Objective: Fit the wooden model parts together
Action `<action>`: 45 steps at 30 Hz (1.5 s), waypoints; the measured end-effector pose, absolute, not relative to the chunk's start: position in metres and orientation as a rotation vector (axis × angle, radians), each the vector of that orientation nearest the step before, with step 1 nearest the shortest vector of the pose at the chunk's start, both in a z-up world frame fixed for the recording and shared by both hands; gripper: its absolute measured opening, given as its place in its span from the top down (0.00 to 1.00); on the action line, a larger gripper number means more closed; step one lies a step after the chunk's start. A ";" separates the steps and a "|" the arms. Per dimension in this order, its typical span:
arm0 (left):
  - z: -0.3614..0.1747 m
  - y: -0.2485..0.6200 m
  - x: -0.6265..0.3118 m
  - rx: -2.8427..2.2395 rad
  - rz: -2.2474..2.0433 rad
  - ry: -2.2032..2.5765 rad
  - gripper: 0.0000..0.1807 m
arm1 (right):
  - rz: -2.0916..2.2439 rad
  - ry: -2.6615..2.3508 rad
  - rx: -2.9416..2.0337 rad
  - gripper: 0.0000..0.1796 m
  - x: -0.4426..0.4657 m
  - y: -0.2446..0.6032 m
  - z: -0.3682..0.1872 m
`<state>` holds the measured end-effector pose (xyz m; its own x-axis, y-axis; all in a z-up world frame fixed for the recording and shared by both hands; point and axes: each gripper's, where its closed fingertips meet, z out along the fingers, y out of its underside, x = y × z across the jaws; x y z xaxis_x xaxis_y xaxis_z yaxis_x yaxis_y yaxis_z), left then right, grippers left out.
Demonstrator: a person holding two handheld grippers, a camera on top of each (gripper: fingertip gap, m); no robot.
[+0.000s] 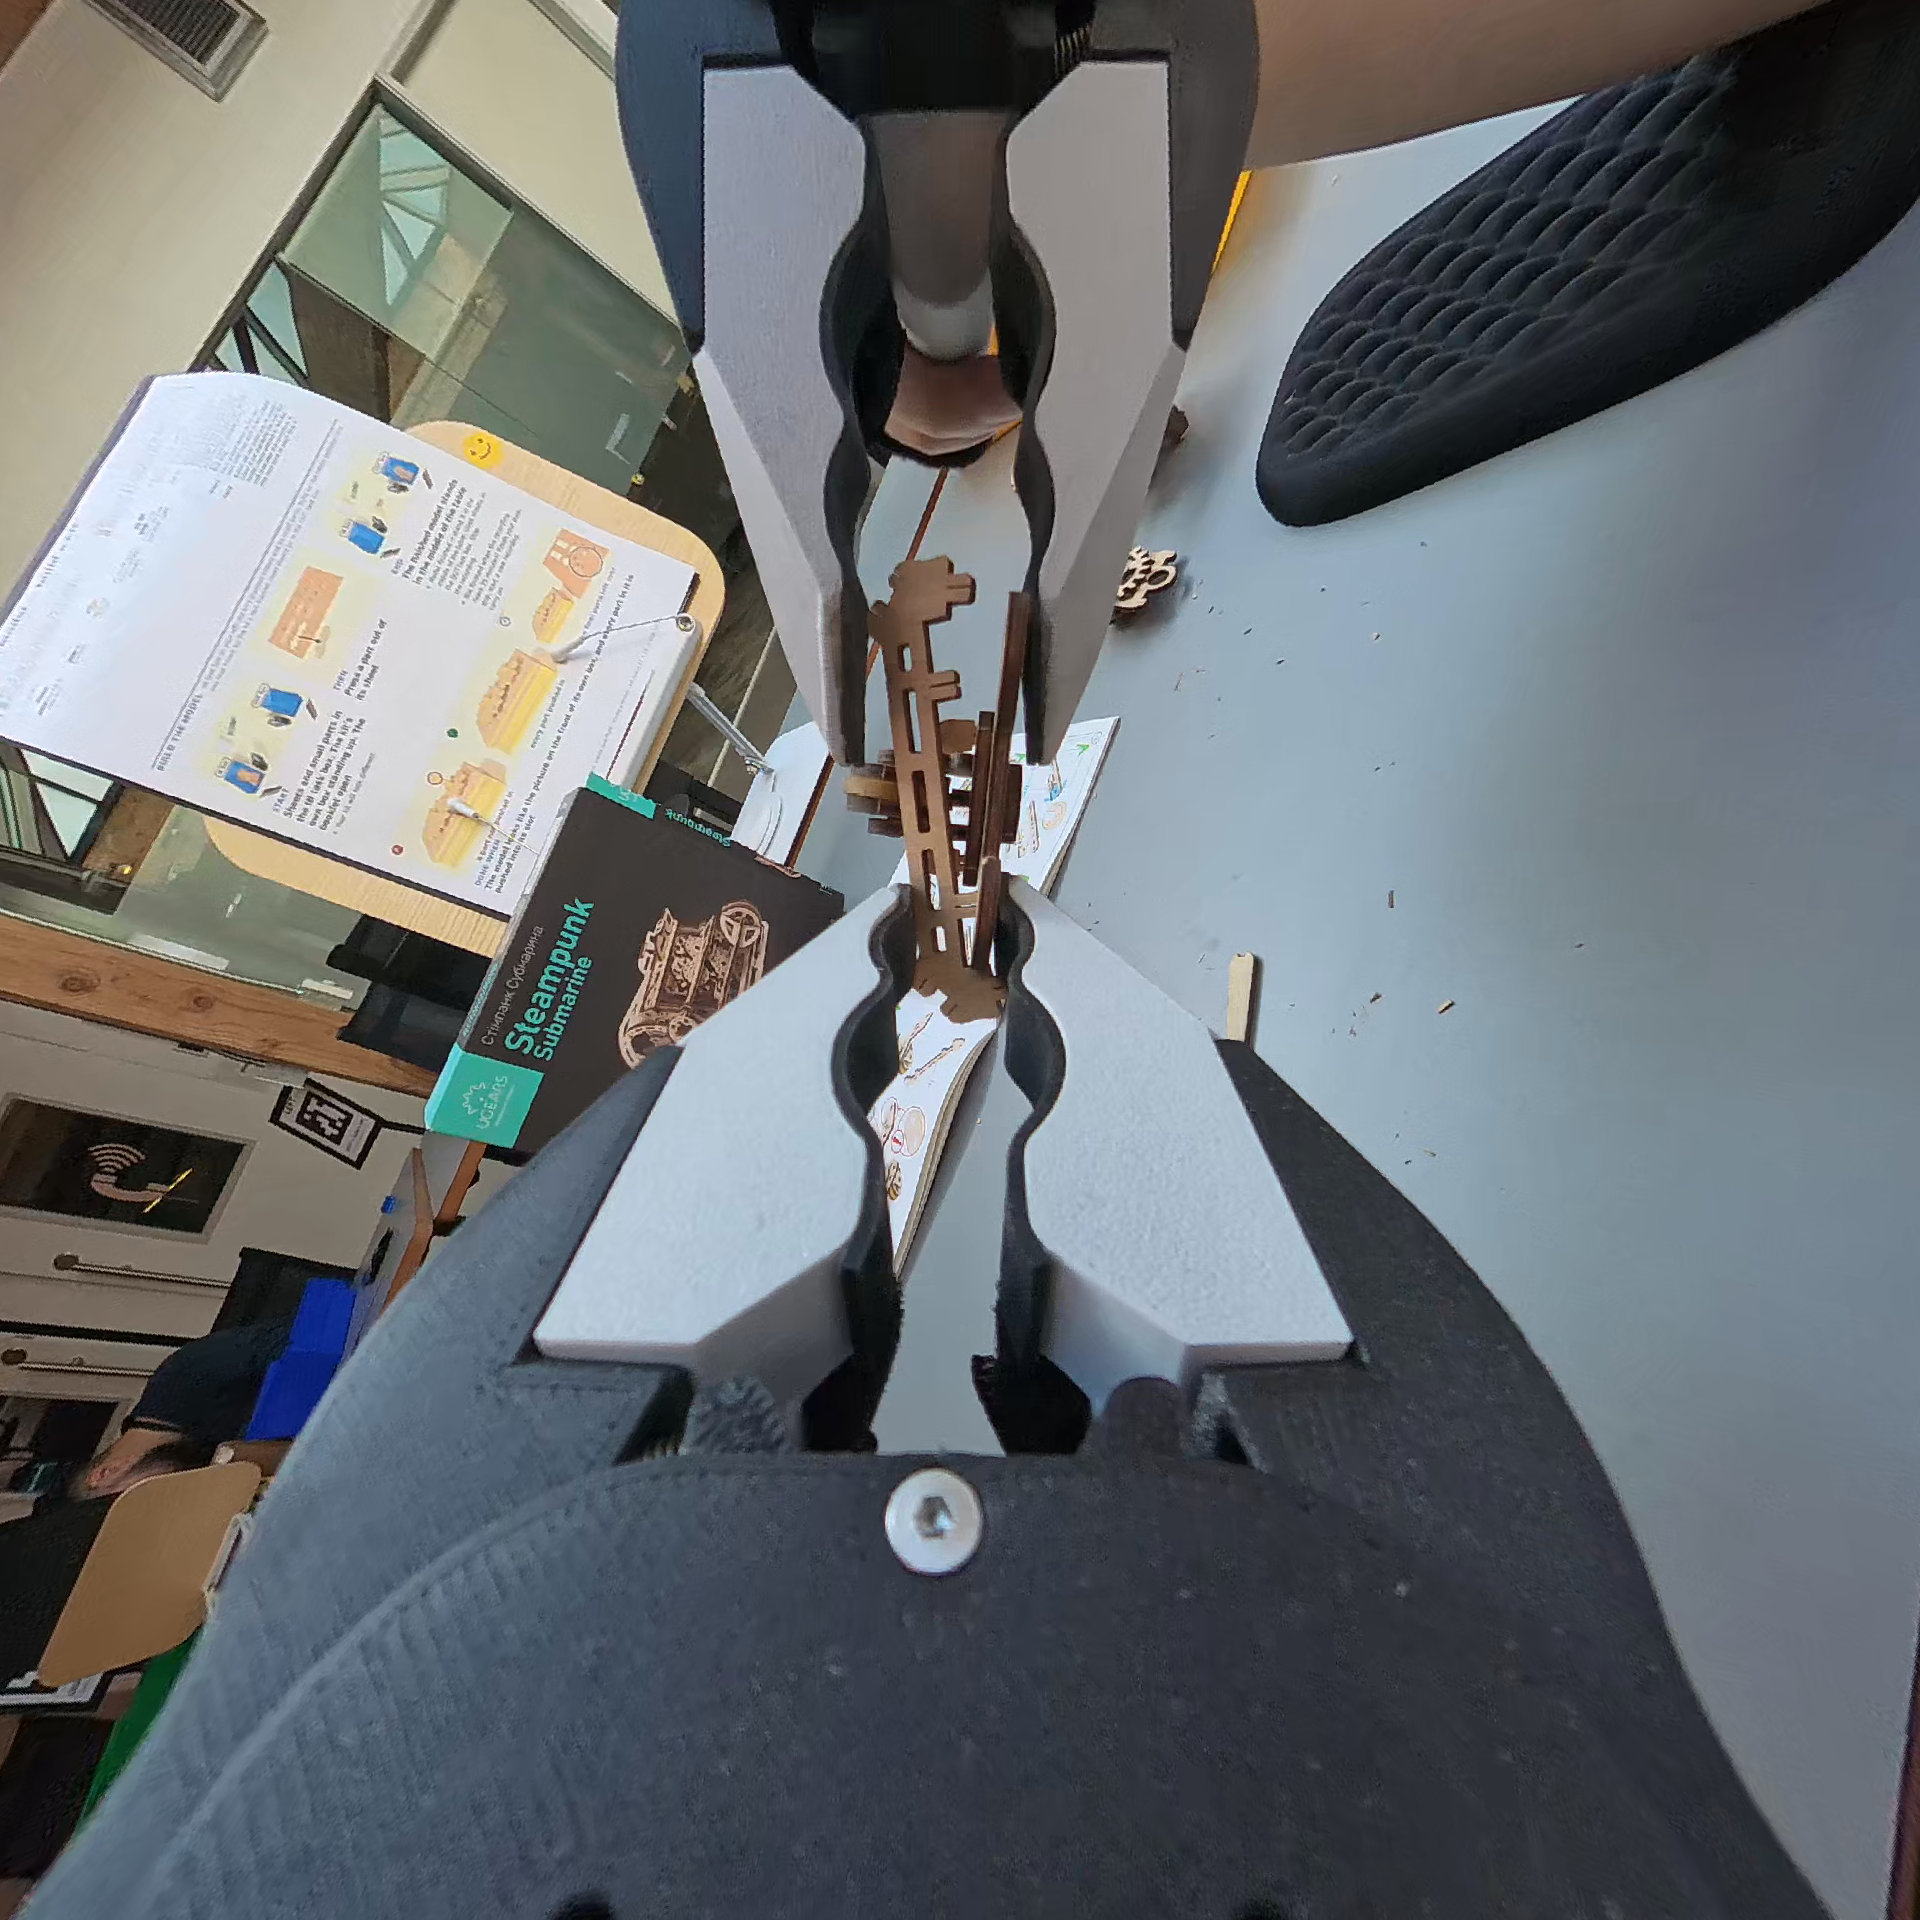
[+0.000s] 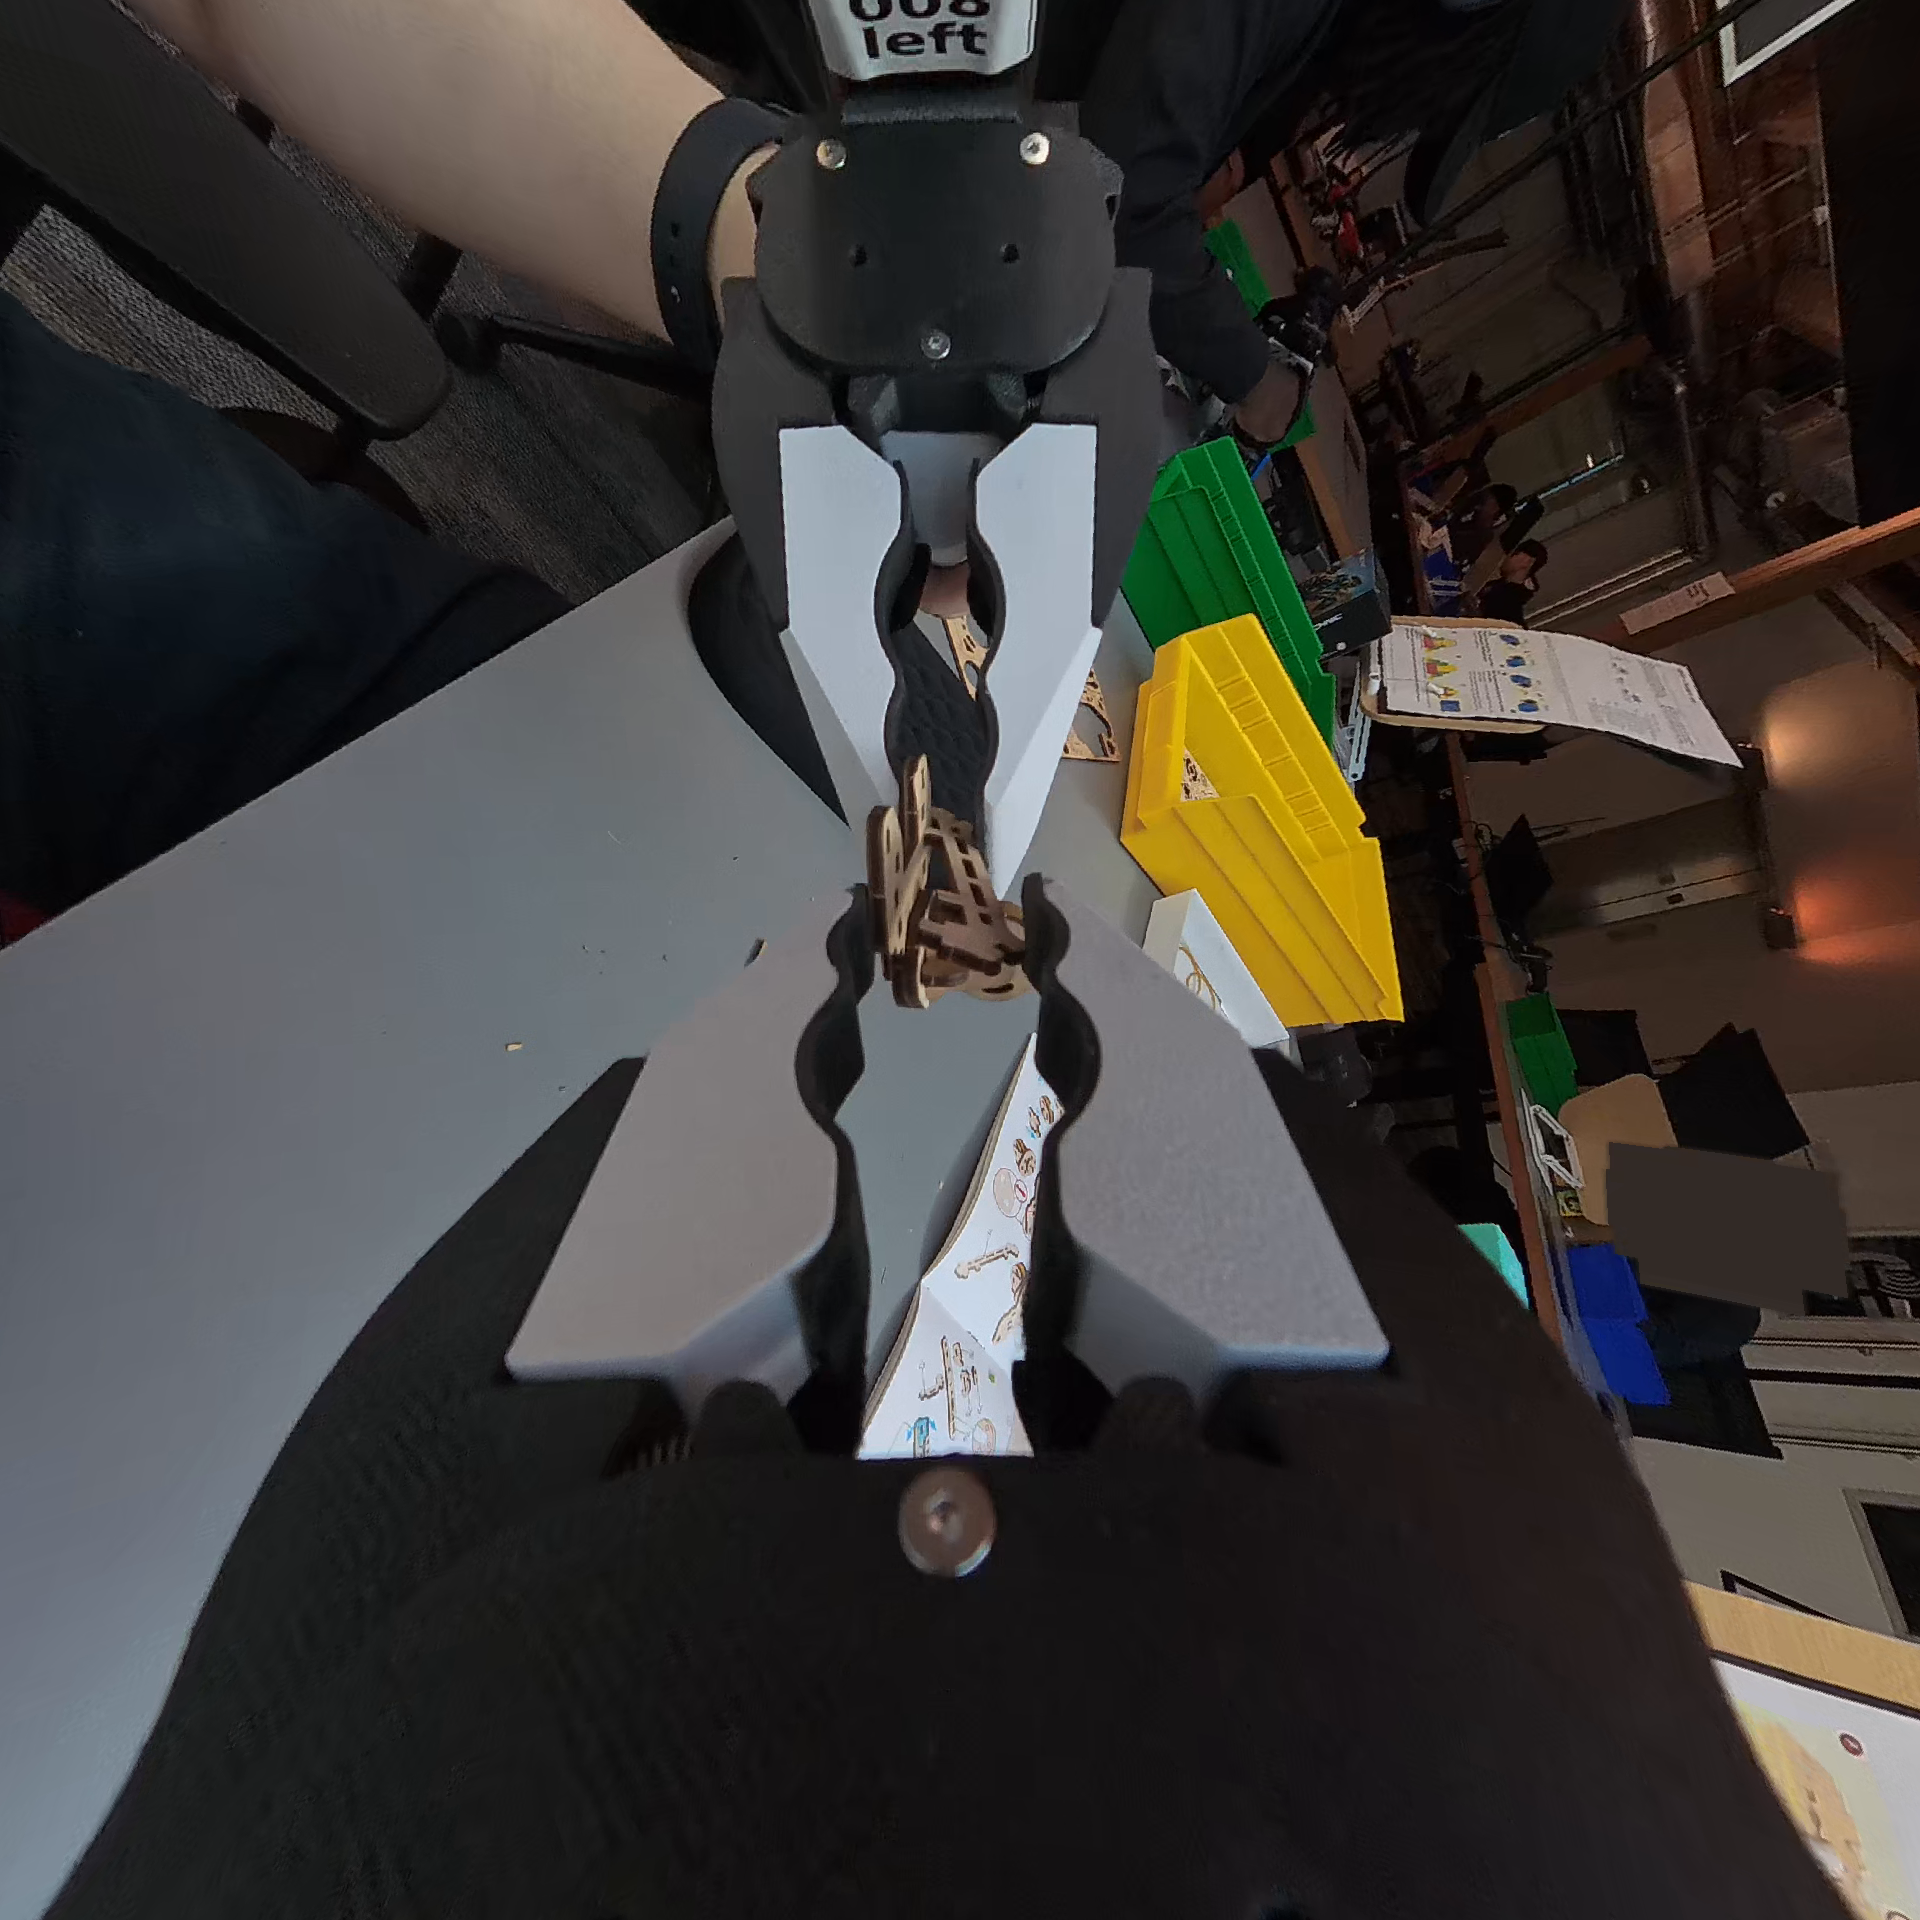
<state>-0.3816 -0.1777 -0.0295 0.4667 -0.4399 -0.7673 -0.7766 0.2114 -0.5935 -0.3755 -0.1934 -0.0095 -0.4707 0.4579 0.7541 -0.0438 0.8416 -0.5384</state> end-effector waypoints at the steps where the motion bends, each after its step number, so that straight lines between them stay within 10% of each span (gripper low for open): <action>1: -0.030 -0.177 -0.383 -1.434 0.341 1.153 0.93 | 0.601 -1.985 -0.313 0.84 -0.376 -0.191 -0.011; 31: -0.037 -0.165 -0.408 -1.590 0.665 1.154 0.93 | 0.201 -1.972 -0.539 0.84 -0.403 -0.153 -0.035; 45: -0.038 -0.151 -0.394 -1.507 1.022 1.281 0.93 | -0.175 -1.993 -0.750 0.67 -0.408 -0.120 -0.070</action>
<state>-0.3942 -0.1508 -0.0376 0.1279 -0.2629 -0.9563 -0.9908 -0.0772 -0.1113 -0.4077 -0.1201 -0.0697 -0.3466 0.4340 0.8316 0.5720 0.8004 -0.1793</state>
